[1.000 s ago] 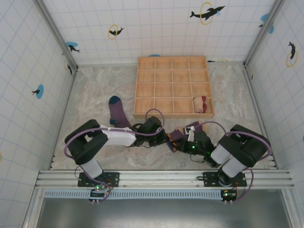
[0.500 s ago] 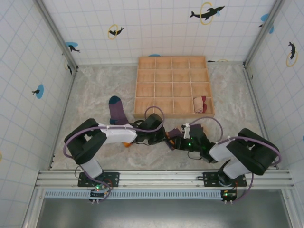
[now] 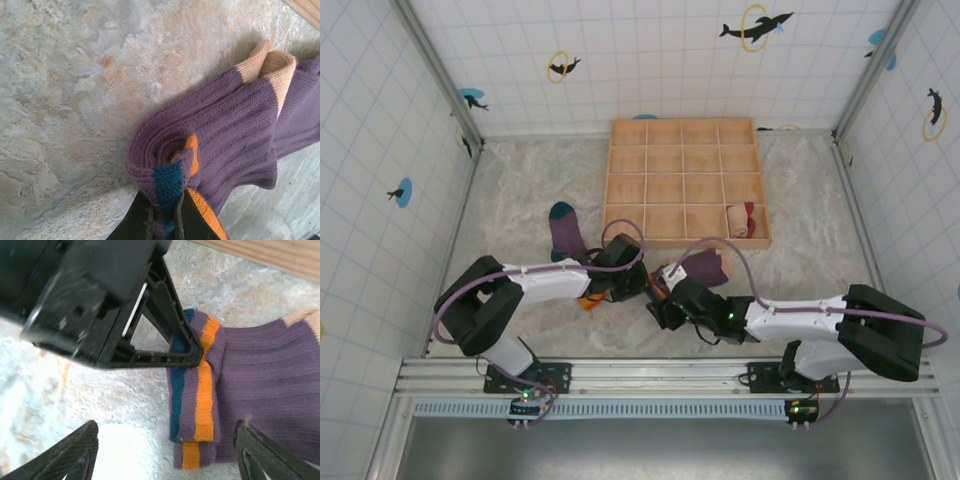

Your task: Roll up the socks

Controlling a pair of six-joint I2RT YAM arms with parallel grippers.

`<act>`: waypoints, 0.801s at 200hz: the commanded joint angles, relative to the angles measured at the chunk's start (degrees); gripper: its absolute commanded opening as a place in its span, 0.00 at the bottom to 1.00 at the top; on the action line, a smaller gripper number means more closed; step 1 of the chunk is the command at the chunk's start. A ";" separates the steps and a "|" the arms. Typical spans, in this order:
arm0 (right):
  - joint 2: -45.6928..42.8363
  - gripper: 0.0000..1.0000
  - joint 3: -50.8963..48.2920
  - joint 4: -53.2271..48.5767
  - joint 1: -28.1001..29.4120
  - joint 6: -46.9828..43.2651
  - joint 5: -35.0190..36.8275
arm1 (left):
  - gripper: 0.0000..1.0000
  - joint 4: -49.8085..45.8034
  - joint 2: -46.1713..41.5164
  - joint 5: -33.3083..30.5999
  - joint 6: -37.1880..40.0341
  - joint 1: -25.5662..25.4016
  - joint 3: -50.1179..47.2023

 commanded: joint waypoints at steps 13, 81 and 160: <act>3.96 0.74 4.06 -4.29 7.47 -10.55 22.53 | 0.00 -2.69 -1.32 0.61 0.76 0.61 -2.73; 23.48 0.67 14.71 -4.76 18.07 -20.34 43.94 | 0.00 -3.48 -1.69 3.07 1.20 1.36 -2.43; 33.86 0.33 18.57 -10.74 17.11 -17.27 42.47 | 0.01 -4.96 -2.30 3.75 2.10 1.89 -1.95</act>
